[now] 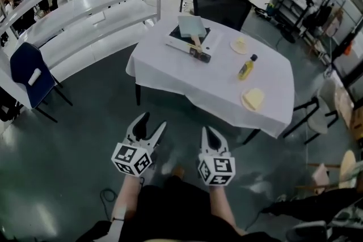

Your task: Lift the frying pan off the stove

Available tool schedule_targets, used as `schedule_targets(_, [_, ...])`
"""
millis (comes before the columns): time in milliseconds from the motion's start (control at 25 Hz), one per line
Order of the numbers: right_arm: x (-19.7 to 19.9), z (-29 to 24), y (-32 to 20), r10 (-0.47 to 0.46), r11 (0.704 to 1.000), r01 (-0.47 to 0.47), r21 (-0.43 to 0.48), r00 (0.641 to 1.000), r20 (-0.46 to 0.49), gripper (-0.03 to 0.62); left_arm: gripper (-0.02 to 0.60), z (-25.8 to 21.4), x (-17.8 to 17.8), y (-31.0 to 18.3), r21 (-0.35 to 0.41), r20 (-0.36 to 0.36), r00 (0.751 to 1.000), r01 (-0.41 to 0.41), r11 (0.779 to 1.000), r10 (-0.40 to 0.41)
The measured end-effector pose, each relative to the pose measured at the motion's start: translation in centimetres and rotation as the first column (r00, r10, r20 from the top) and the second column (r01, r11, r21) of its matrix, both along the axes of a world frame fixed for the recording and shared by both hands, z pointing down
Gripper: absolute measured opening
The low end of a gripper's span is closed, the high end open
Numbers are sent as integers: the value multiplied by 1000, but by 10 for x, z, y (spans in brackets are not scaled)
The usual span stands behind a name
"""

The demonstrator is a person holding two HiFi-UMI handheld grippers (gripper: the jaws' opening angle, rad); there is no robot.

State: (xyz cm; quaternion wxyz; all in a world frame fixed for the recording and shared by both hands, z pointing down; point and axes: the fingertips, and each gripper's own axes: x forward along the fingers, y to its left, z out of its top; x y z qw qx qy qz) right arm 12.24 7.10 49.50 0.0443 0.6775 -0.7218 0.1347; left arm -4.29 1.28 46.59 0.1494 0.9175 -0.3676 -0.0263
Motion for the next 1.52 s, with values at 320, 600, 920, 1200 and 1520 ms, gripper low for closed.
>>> schedule_targets(320, [30,-3,-43,-24,1000,24,12,1000,-17,6,273,-1,30,-40,12,-6,1000,20,1000,-20])
schedule_targets(600, [46,-4,-67,-44,999,44,25,999,-13,6,273,0,41,-57,23,-8,999,54,998,-54])
schedule_targets(920, [40,18,-65,-78,997,78,-24,997,5,6,273,20,38,-53,-27,12,996,87,996,-86])
schedule_targets(1200, [35,28,-65,-86,995,87,-57,996,18,6,273,28,36,-52,-53,21,995,94,994,-93])
schedule_targets(1520, [39,29,-95,-76,996,77,-51,997,23,6,273,29,41,-81,-49,23,996,84,995,-83])
